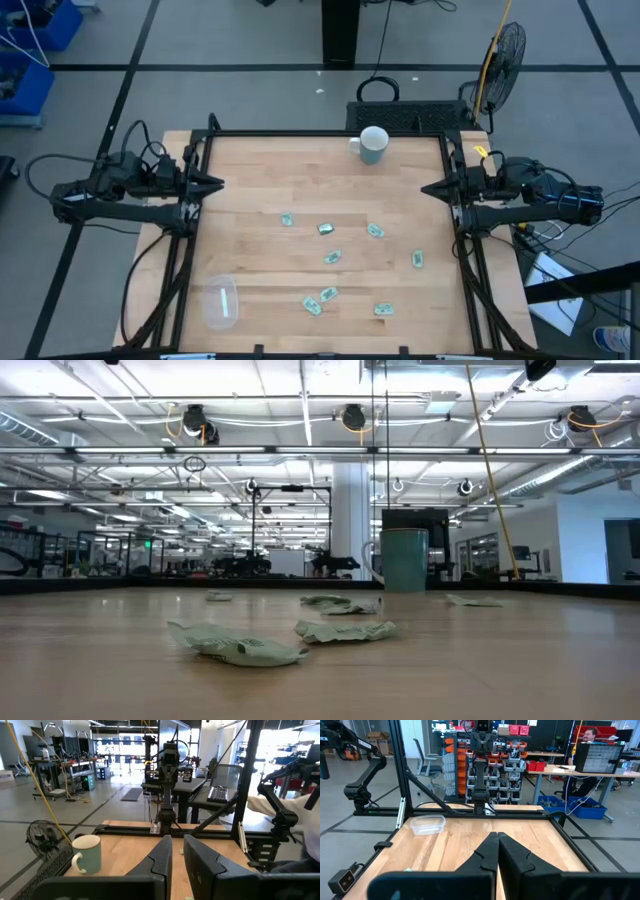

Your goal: Pick and place Stevia / Truvia into bins

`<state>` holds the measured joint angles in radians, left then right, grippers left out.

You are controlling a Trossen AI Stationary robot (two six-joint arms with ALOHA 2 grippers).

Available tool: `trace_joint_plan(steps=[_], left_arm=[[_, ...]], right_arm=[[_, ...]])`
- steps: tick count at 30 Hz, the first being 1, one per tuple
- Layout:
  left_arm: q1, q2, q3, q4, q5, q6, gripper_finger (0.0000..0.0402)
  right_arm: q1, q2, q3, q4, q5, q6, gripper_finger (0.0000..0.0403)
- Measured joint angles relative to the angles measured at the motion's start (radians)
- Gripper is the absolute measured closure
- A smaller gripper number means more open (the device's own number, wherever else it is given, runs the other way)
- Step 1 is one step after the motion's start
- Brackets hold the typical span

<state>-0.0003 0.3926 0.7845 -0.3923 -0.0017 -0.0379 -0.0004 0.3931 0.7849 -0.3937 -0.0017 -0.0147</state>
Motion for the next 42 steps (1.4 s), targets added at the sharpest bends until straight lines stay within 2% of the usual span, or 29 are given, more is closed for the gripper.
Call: trace_joint_plan(steps=[9, 14, 19, 23, 30, 33, 36, 39, 42], left_arm=[[0.0, 0.0, 0.0, 0.0, 0.0, 0.0, 0.035], [0.0, 0.0, 0.0, 0.005, -0.06, 0.004, 0.035], [-0.001, 0.031, 0.001, 0.069, -0.073, -0.178, 0.035], [0.0, 0.066, 0.001, 0.177, -0.146, -0.206, 0.035], [0.0, 0.151, 0.001, 0.416, -0.328, -0.208, 0.035], [0.0, 0.215, 0.001, 0.515, -0.34, -0.234, 0.035], [0.007, 0.295, 0.002, 0.678, -0.317, -0.136, 0.035], [0.012, 0.369, 0.042, 0.668, -0.228, -0.04, 0.035], [0.011, 0.458, 0.086, 0.597, -0.293, -0.042, 0.035]], right_arm=[[0.0, 0.0, 0.0, 0.0, 0.0, 0.0, 0.0403], [0.0, 0.0, 0.0, 0.0, 0.0, 0.0, 0.0403], [0.0, 0.0, 0.0, 0.0, 0.0, 0.0, 0.0403], [0.0, 0.0, 0.0, 0.0, 0.0, 0.0, 0.0403], [0.0, 0.0, 0.0, 0.002, 0.0, -0.023, 0.0403], [0.0, 0.002, 0.0, 0.03, 0.0, -0.086, 0.0403], [0.0, 0.002, 0.0, 0.03, 0.0, -0.089, 0.0403], [0.0, 0.002, 0.0, 0.03, 0.0, -0.091, 0.0403], [0.0, 0.003, 0.0, 0.031, 0.0, -0.091, 0.0403]])
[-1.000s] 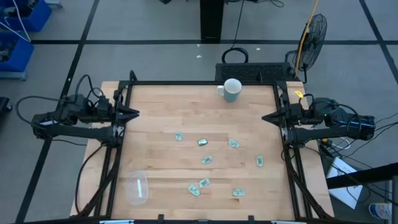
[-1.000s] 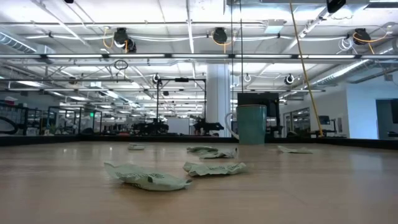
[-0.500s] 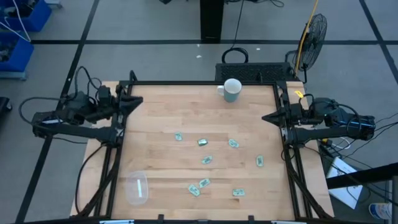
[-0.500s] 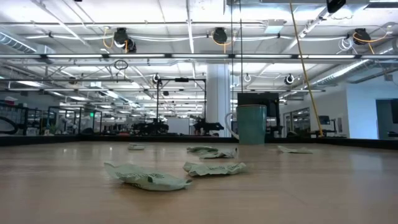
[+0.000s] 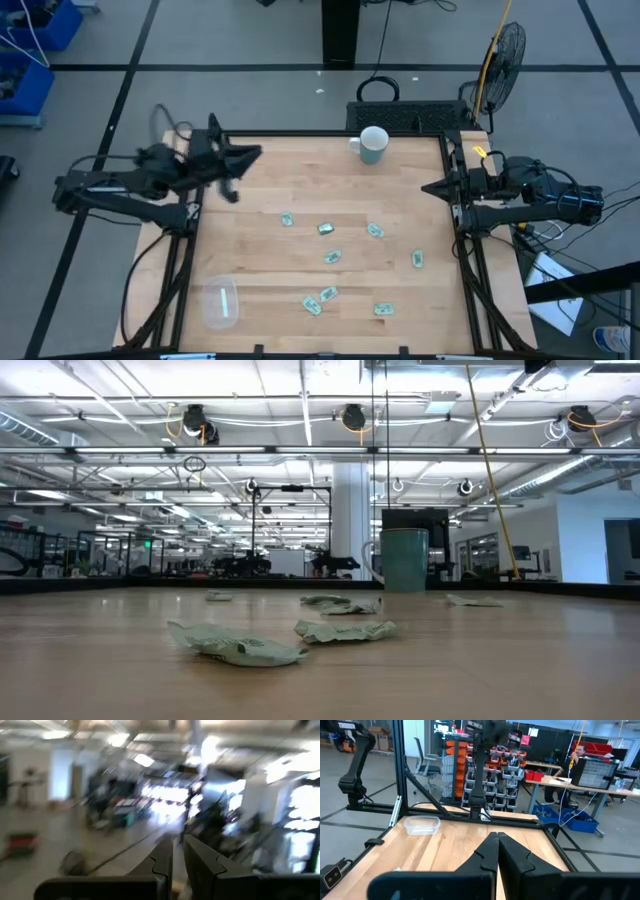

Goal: Pick and place Stevia / Truvia into bins
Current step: Put the stevia packet into the transparent container

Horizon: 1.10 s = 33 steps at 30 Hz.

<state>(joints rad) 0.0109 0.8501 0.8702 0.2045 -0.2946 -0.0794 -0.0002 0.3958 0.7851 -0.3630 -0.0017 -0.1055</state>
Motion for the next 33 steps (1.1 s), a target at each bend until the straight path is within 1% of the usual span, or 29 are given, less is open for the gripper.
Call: trace_joint_plan(steps=[2, 3, 5, 8, 10, 12, 14, 16, 19, 22, 26, 30, 33], left_arm=[[0.003, 0.061, 0.029, -0.048, -0.069, -0.031, 0.035], [0.005, 0.089, 0.041, -0.105, -0.083, -0.036, 0.035], [0.005, 0.135, 0.066, -0.247, -0.082, -0.032, 0.035], [-0.006, 0.187, 0.076, -0.444, -0.047, -0.051, 0.035], [-0.022, 0.232, 0.076, -0.575, -0.044, -0.115, 0.035], [-0.038, 0.276, 0.074, -0.697, -0.039, -0.215, 0.035], [-0.059, 0.32, 0.074, -0.794, -0.013, -0.33, 0.035], [-0.081, 0.374, 0.074, -0.869, 0.016, -0.409, 0.035], [-0.108, 0.451, 0.074, -0.899, 0.032, -0.455, 0.035], [-0.119, 0.508, 0.074, -0.861, 0.003, -0.451, 0.035], [-0.12, 0.584, 0.074, -0.798, 0.001, -0.455, 0.035], [-0.103, 0.653, 0.074, -0.785, 0.009, -0.453, 0.0349], [-0.073, 0.686, 0.074, -0.784, 0.006, -0.451, 0.0336]], right_arm=[[0.0, 0.001, 0.0, 0.01, 0.0, 0.0, 0.0403], [0.0, 0.002, 0.0, 0.021, 0.0, 0.0, 0.0403], [0.0, 0.006, 0.0, 0.045, 0.0, 0.01, 0.0403], [0.0, 0.016, 0.0, 0.048, 0.0, 0.074, 0.0403], [0.0, 0.028, 0.0, 0.041, 0.0, 0.115, 0.0403], [0.0, 0.04, -0.009, 0.047, 0.0, 0.139, 0.0403], [0.0, 0.056, -0.021, 0.051, 0.0, 0.144, 0.0403], [0.0, 0.078, -0.037, 0.054, 0.0, 0.146, 0.0403], [0.0, 0.113, -0.063, 0.051, 0.0, 0.141, 0.0403], [0.0, 0.162, -0.073, 0.052, 0.001, 0.119, 0.0403], [0.002, 0.23, -0.073, 0.066, 0.0, 0.116, 0.0403], [0.002, 0.29, -0.073, 0.087, 0.0, 0.051, 0.0403], [0.002, 0.326, -0.073, 0.118, 0.005, -0.002, 0.0403]])
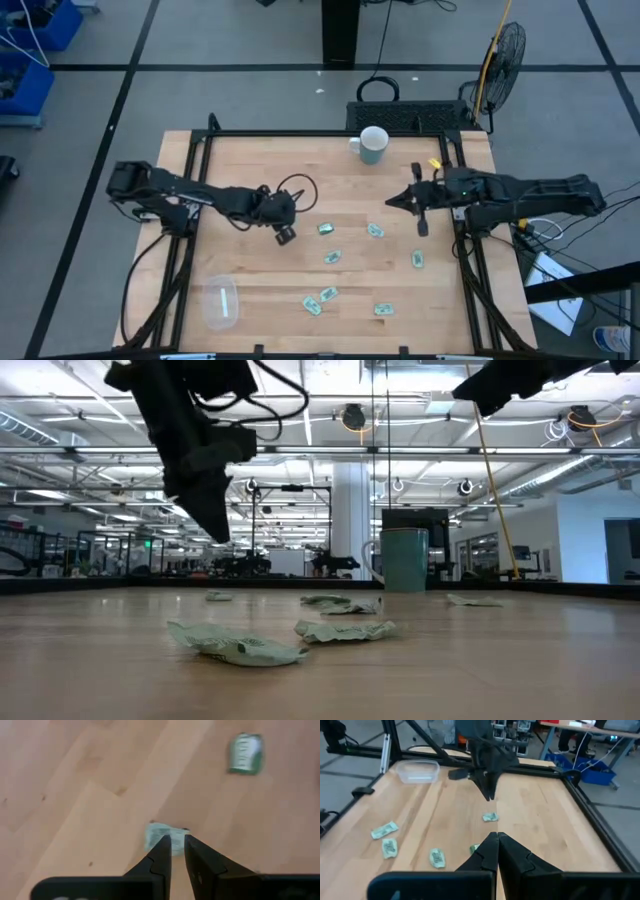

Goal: Pick and place Stevia / Truvia into bins
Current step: Put the stevia packet into the transparent container

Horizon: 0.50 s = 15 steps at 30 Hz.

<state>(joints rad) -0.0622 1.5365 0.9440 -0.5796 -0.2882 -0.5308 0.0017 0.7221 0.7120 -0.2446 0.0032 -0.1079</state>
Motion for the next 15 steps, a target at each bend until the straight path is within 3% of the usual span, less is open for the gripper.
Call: trace_joint_plan(steps=[9, 15], left_arm=[[0.074, 0.094, 0.0, 0.005, 0.015, 0.031, 0.0242], [0.075, 0.146, 0.0, 0.006, 0.018, 0.053, 0.0232]], right_arm=[[0.0, 0.059, 0.0, -0.009, -0.004, 0.03, 0.0403], [0.0, 0.079, 0.0, -0.031, -0.005, 0.016, 0.0403]])
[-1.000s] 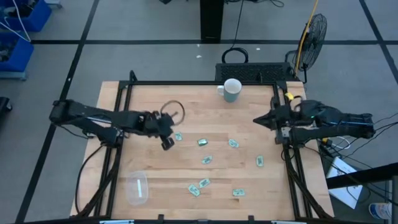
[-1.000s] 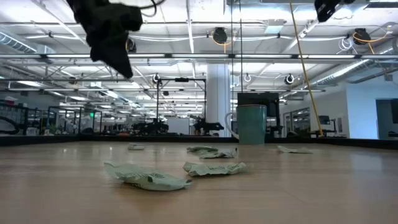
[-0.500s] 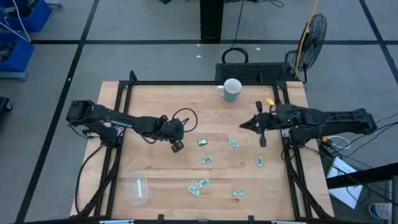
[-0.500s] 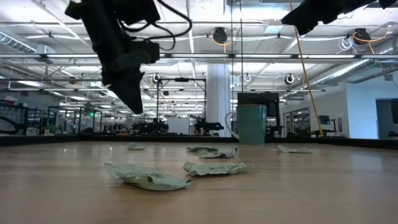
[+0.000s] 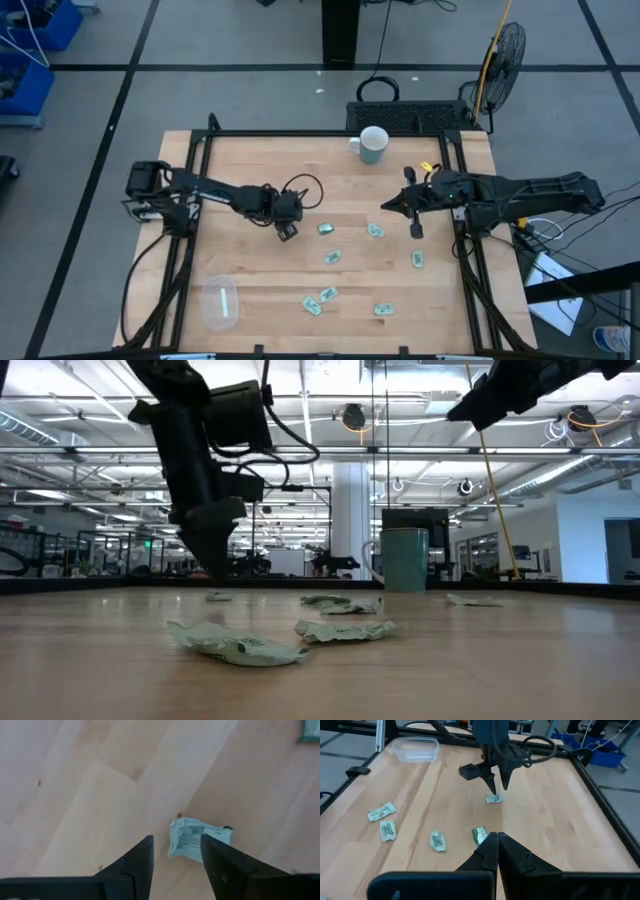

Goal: Pick and place Stevia / Truvia into bins
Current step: Put the stevia packet into the transparent container

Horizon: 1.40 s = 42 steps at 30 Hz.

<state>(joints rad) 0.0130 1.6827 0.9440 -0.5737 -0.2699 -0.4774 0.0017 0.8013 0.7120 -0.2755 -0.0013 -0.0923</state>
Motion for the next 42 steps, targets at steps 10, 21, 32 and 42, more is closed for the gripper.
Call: trace_joint_plan(steps=[10, 21, 32, 42], left_arm=[[0.016, 0.062, 0.0, 0.0, -0.045, 0.018, 0.0235], [0.016, 0.029, -0.001, -0.032, -0.034, 0.049, 0.0391], [-0.214, -0.221, 0.0, -0.199, 0.171, -0.22, 0.0399], [-0.689, -0.295, 0.0, -0.243, 0.274, -0.649, 0.04]], right_arm=[[0.0, 0.053, 0.0, 0.027, 0.101, -0.007, 0.0403], [0.0, 0.06, 0.0, 0.054, 0.183, -0.027, 0.0403], [0.0, 0.06, 0.0, 0.046, 0.183, -0.025, 0.0403], [0.0, 0.059, -0.012, 0.048, 0.183, -0.027, 0.0403]])
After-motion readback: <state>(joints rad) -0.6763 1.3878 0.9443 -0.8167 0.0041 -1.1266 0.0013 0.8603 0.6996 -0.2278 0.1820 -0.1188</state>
